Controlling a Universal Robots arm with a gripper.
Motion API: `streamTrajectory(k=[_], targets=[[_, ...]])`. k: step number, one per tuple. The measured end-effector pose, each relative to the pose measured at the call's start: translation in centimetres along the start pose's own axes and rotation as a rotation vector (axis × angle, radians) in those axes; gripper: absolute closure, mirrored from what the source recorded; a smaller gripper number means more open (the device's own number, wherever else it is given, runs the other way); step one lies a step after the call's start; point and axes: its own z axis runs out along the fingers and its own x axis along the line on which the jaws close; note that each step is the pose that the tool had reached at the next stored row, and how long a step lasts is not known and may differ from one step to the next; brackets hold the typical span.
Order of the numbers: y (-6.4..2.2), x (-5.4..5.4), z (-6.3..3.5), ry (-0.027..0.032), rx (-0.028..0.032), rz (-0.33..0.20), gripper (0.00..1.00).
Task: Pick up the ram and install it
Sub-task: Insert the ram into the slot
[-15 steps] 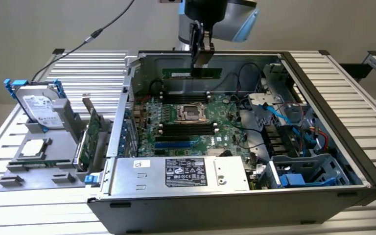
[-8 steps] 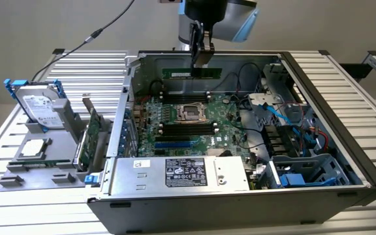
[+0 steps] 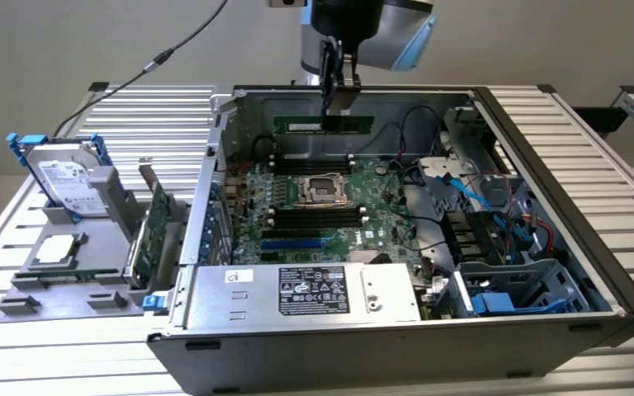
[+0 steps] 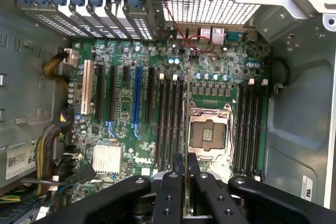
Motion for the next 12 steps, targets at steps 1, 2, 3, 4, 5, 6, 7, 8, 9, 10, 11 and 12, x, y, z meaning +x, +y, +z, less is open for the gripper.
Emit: streamTrajectory(k=[1,2,3,4,5,6,7,8,9,10,11,12], targets=[[-0.01,0.0,0.13,-0.0013,0.0000,0.002,0.86],[-0.02,0.1,0.28,-0.0033,0.0000,0.004,0.86],[-0.02,0.2,0.44,-0.0049,-0.0001,0.006,0.86],[-0.03,0.4,0.60,-0.0067,-0.0001,0.008,0.86],[-0.02,0.6,0.77,-0.0082,0.0000,0.008,0.86],[-0.02,0.9,0.94,-0.0091,0.0000,0.009,0.86],[-0.01,1.4,1.08,-0.0092,0.0001,0.009,0.86],[0.01,1.8,1.21,-0.0092,0.0000,0.009,0.86],[0.02,2.3,1.37,-0.0092,0.0000,0.010,0.86],[0.02,2.5,1.57,-0.0098,0.0000,0.011,0.86],[0.01,2.6,1.76,-0.0111,0.0000,0.013,0.86],[0.00,2.7,1.95,-0.0118,-0.0001,0.017,0.86]])
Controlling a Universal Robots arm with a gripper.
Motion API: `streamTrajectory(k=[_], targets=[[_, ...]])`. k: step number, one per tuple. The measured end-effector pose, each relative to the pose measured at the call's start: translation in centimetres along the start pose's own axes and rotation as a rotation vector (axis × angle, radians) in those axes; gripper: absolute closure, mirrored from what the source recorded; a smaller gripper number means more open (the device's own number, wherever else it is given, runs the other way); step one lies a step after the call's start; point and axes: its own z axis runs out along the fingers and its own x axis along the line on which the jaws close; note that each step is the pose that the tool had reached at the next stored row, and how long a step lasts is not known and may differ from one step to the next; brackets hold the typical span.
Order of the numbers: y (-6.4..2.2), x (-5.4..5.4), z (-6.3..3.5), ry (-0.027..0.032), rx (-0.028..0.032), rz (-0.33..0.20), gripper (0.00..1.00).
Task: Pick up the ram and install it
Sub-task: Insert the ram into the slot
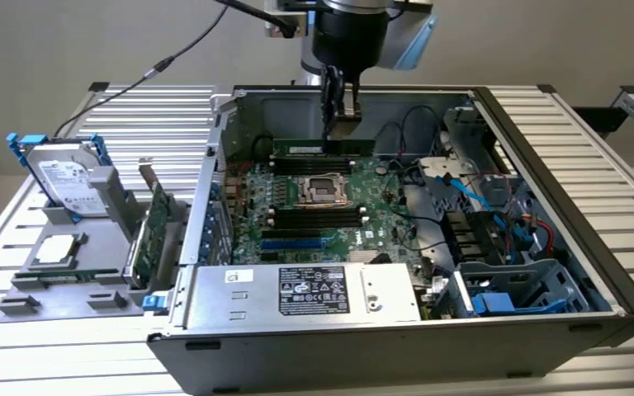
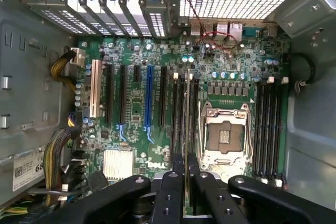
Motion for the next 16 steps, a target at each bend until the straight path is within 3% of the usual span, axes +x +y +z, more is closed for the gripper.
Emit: streamTrajectory(k=[6,16], targets=[[-0.07,0.6,1.63,-0.0015,-0.0007,0.020,0.86],[-0.14,0.6,3.65,-0.0015,-0.0005,0.019,0.86]])
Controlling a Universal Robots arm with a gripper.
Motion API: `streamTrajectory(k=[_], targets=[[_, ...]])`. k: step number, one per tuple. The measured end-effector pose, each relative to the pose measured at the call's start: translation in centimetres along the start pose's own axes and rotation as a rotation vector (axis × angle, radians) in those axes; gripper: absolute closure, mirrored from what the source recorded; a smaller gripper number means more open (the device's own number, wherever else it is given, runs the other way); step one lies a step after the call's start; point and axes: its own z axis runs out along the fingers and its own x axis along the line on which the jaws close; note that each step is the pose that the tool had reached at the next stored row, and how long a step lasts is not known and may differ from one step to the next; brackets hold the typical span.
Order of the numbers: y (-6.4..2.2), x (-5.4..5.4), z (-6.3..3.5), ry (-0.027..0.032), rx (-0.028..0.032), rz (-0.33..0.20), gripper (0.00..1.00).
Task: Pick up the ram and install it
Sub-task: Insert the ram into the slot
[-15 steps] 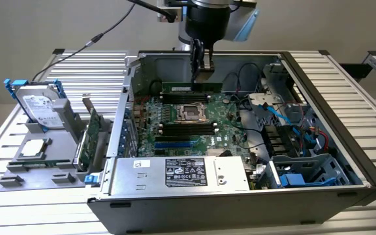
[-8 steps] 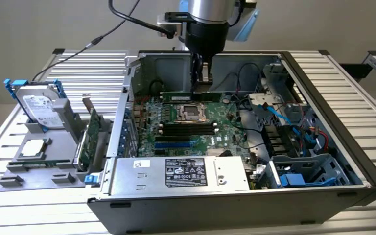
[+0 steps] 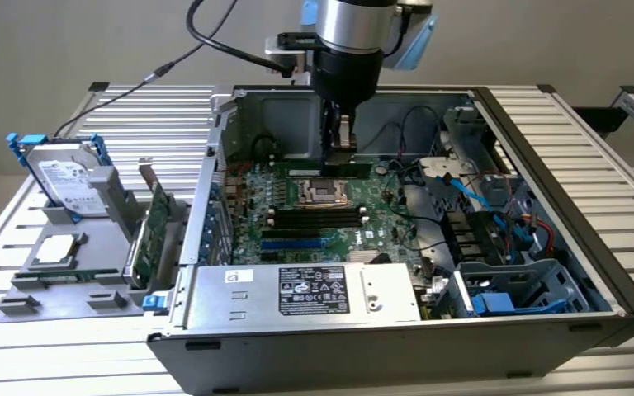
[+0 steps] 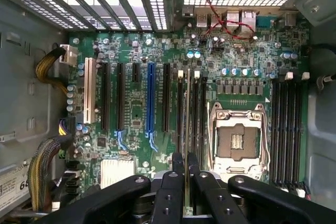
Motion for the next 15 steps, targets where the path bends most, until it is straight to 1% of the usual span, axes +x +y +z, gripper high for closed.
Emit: streamTrajectory(k=[15], targets=[[-0.20,-0.2,2.71,0.0001,0.0000,0.000,0.86]])
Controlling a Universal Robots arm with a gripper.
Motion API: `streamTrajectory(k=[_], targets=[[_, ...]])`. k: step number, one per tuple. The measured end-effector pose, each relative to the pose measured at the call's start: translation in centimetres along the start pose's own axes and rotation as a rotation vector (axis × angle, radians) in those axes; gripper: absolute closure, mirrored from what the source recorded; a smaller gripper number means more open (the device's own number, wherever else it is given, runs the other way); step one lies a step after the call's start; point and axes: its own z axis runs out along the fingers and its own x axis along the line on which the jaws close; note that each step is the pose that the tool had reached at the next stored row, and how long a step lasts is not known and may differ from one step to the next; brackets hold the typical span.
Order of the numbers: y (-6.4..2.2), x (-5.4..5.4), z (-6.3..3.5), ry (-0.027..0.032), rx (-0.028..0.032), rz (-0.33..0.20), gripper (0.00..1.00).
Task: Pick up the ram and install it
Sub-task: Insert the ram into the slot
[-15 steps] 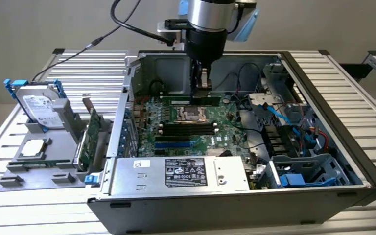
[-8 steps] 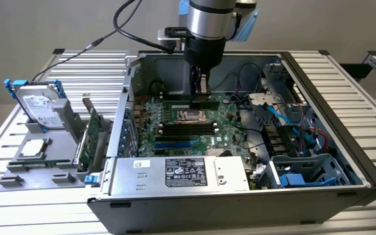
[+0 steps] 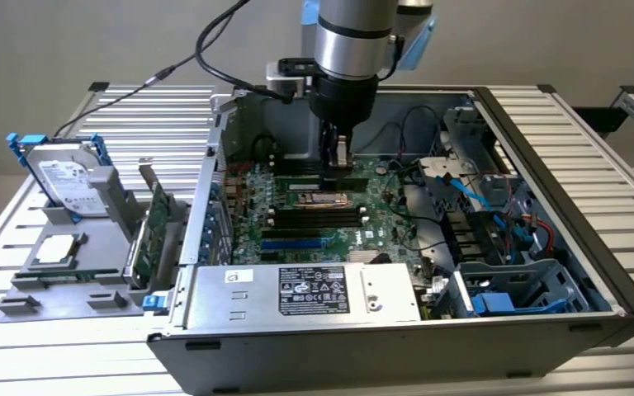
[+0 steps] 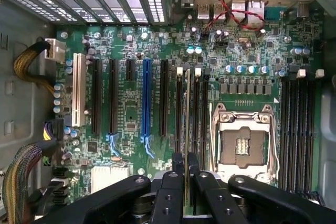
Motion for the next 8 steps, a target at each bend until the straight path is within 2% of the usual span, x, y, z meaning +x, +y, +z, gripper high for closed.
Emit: streamTrajectory(k=[8], targets=[[-0.10,-0.1,1.45,-0.0001,0.0001,0.000,0.86]])
